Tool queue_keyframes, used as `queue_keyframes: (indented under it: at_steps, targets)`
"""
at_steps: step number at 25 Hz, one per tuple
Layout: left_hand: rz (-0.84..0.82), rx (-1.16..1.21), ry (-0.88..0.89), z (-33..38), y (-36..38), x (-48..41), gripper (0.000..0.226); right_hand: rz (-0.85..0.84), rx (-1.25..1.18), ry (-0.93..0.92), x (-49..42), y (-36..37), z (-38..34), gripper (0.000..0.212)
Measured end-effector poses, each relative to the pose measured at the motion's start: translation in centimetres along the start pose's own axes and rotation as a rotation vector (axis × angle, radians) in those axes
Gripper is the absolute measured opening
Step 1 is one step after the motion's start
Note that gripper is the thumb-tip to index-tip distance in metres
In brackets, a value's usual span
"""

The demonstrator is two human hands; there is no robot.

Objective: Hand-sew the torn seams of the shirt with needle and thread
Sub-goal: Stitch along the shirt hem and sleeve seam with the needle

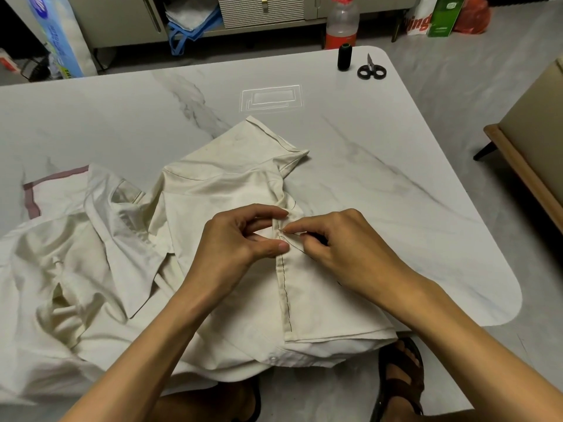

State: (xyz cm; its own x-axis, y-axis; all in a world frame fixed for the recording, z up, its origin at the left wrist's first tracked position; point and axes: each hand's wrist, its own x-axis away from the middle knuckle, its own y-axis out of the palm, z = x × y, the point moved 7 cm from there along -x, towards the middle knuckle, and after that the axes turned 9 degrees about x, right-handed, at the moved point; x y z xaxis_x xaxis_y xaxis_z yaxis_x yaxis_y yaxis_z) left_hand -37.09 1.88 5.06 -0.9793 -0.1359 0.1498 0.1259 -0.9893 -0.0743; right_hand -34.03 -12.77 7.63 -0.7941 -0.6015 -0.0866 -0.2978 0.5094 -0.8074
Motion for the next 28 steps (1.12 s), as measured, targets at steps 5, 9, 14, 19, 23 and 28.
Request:
queue_keyframes:
  at_steps: [5,9,14,19,23,28]
  targets:
    - [0.000,-0.001,-0.010,0.0,0.1,0.1,0.043,0.001,-0.017,0.021,0.0,0.0,0.1,0.031]
    - [-0.002,-0.020,-0.013,0.1,0.2,0.1,0.044,0.016,-0.042,0.040,0.1,-0.1,0.2,0.030]
    - [-0.008,-0.065,-0.003,0.2,0.7,0.2,0.047,-0.023,0.002,0.042,0.0,0.1,0.6,0.028]
    - [0.014,-0.132,0.033,0.7,1.4,0.3,0.051,-0.033,0.193,-0.039,-0.2,0.2,0.5,0.024]
    - [0.035,-0.135,0.055,1.0,2.2,0.5,0.051,-0.052,0.302,-0.085,-0.2,0.8,0.2,0.024]
    - [0.028,-0.122,0.052,1.2,2.6,0.4,0.056,-0.011,0.201,-0.034,-0.1,0.9,0.7,0.013]
